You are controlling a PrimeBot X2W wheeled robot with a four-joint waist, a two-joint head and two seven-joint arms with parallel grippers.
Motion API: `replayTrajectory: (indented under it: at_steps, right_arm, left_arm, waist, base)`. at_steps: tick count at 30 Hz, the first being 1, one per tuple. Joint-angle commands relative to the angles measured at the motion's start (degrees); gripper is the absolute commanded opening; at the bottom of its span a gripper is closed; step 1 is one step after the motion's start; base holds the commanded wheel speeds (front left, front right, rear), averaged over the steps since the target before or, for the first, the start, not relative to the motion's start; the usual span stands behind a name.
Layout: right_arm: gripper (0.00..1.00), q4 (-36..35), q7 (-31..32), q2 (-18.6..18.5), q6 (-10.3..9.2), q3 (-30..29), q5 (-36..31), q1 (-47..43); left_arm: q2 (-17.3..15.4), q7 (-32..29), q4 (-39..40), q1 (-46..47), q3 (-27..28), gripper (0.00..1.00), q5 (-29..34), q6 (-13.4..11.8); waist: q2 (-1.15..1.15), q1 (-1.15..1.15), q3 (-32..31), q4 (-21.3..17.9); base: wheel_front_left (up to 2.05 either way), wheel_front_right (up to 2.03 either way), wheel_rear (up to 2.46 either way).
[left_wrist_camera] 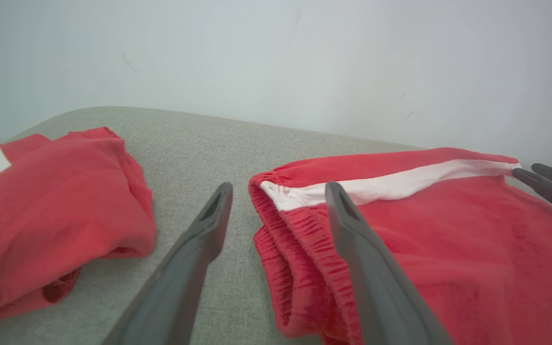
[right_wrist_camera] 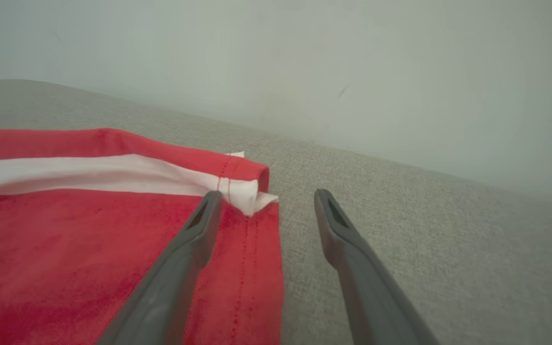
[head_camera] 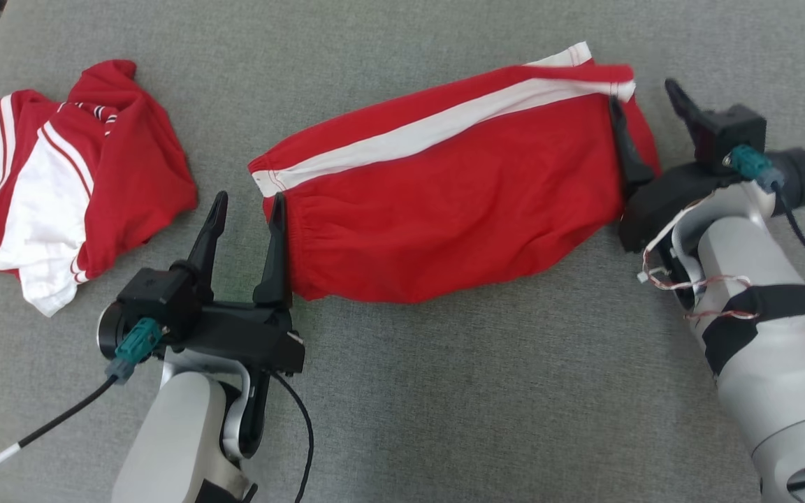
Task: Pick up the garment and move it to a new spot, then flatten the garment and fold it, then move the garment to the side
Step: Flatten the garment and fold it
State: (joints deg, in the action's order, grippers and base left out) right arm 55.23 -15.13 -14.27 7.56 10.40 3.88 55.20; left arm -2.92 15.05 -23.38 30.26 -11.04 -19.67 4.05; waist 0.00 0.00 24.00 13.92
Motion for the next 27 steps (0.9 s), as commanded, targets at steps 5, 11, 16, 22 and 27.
replayTrajectory:
  at_steps: [5, 11, 16, 22, 27]
  right_arm:
    - [1.00, 0.7, 0.0, -0.3, -0.15, 1.7, 4.5, -2.8]
    - [1.00, -6.3, 0.0, -1.0, -0.15, 1.6, 6.5, -4.2]
    - [1.00, -9.3, 0.0, -0.1, -0.16, 0.6, 8.2, -6.9]
    - [1.00, -11.3, 0.0, -0.1, -0.16, -0.3, 8.2, -9.8]
    - [1.00, -8.9, 0.0, 0.4, -0.16, -0.1, 8.3, -11.0]
  left_arm:
    - [0.0, 0.2, 0.6, -2.7, 1.4, 1.00, 1.0, 0.1]
    - [0.0, 0.2, 0.5, -4.1, 2.6, 1.00, 1.6, 0.4]
    - [0.0, 0.2, 0.2, -5.0, 3.0, 1.00, 1.5, 0.2]
    - [0.0, 0.2, -0.1, -6.7, 3.4, 1.00, 1.7, 0.1]
    - [0.0, 0.2, -0.4, -7.2, 3.6, 1.00, 2.2, 0.1]
  waist:
    - [0.00, 0.00, -1.4, -1.3]
    - [0.00, 0.00, -2.2, -1.8]
    - [0.00, 0.00, -3.4, -1.8]
    - [0.00, 0.00, -4.5, -2.3]
    - [0.00, 0.00, -5.2, -2.4]
  base:
    - [0.00, 0.00, 0.00]
    - [0.00, 0.00, 0.00]
    - [0.00, 0.00, 0.00]
    - [0.00, 0.00, 0.00]
    - [0.00, 0.00, 0.00]
